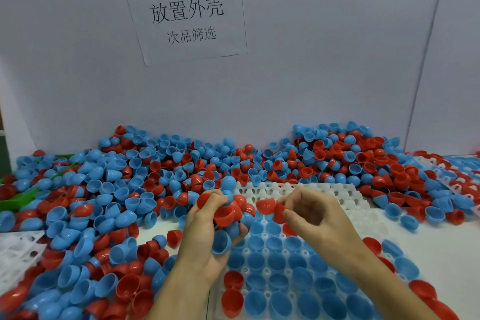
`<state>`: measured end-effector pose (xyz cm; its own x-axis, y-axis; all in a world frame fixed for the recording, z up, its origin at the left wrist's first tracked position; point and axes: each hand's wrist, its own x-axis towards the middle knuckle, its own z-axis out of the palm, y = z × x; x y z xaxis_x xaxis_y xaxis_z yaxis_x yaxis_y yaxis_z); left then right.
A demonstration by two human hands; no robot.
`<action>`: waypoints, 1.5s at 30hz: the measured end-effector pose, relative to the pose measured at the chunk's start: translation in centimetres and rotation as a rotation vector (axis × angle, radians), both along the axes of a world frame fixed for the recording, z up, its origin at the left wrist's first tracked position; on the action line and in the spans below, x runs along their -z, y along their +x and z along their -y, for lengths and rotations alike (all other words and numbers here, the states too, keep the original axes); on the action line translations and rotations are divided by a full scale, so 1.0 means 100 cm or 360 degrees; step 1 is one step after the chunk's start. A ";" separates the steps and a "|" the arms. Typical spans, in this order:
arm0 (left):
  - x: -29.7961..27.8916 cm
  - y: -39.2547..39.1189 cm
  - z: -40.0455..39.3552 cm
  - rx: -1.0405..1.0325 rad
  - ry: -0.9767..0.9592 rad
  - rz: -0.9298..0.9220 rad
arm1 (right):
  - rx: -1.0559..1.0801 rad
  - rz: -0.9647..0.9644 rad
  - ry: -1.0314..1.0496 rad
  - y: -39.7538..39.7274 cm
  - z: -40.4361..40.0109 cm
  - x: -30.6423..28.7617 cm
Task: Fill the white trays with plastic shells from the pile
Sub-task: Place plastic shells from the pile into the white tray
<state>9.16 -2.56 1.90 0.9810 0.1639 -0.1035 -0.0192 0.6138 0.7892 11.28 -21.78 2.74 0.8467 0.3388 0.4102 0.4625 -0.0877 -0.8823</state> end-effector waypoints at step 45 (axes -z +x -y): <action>0.000 -0.003 0.005 -0.0005 0.0055 -0.0031 | 0.1086 -0.0180 -0.0395 0.054 0.098 -0.003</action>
